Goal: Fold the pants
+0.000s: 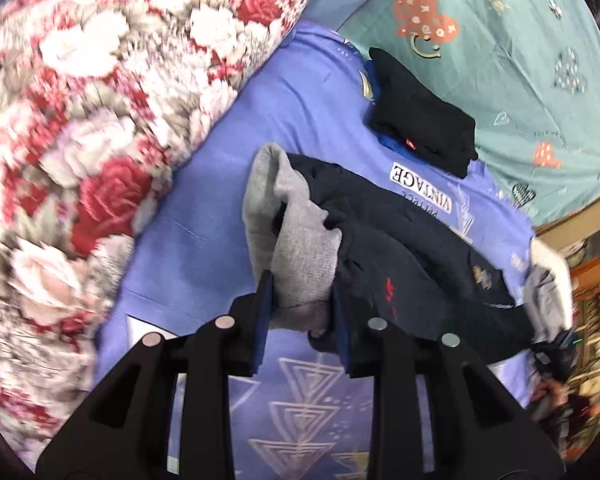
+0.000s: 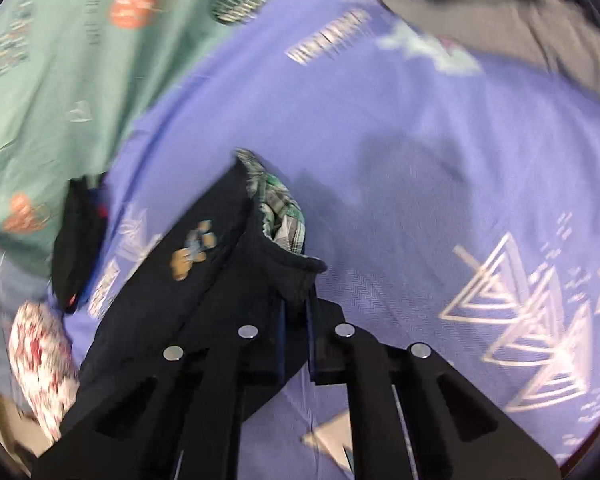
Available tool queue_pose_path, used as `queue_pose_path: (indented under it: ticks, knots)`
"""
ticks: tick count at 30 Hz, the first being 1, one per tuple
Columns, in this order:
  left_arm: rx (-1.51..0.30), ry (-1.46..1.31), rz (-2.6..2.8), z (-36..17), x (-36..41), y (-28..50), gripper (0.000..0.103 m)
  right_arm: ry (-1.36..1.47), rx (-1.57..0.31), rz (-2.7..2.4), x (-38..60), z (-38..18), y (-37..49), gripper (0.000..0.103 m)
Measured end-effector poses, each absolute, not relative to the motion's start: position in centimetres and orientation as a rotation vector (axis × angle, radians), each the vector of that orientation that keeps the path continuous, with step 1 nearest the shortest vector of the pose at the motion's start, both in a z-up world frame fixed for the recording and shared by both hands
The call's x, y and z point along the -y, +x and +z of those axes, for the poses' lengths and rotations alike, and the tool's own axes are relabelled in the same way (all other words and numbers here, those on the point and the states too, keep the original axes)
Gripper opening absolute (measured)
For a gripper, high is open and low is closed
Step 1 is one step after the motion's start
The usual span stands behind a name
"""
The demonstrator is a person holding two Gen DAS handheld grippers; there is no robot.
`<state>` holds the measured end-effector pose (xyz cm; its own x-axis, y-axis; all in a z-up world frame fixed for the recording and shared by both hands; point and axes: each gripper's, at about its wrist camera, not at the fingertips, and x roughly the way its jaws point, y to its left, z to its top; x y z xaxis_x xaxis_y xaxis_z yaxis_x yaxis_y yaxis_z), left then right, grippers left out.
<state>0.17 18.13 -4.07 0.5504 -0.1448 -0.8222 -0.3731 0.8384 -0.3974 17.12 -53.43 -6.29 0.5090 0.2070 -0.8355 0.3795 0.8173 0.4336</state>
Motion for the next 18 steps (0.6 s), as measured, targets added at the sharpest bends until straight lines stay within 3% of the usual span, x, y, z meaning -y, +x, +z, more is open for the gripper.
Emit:
queue_pose_path:
  ticks: [5, 12, 13, 16, 18]
  knots:
    - [-1.071, -0.576, 0.142, -5.0, -18.4, -1.9, 0.029, 0.546, -1.115, -0.128, 54.9, -4.5, 13.6, 0.008]
    - [-1.281, -0.432, 0.229, -12.5, -17.4, -3.6, 0.030, 0.466, -1.316, -0.175, 54.8, -11.7, 9.4, 0.011]
    - [-1.304, -0.389, 0.273, -13.3, -17.4, -3.8, 0.029, 0.454, -1.335, -0.198, 54.8, -12.5, 9.2, 0.016]
    - [-1.351, -0.342, 0.363, -14.5, -18.6, -4.5, 0.034, 0.449, -1.356, -0.320, 55.5, -13.4, 8.9, 0.048]
    - [-1.325, -0.380, 0.399, -13.9, -20.0, -4.9, 0.035, 0.355, -1.304, -0.394, 55.7, -12.2, 9.2, 0.051]
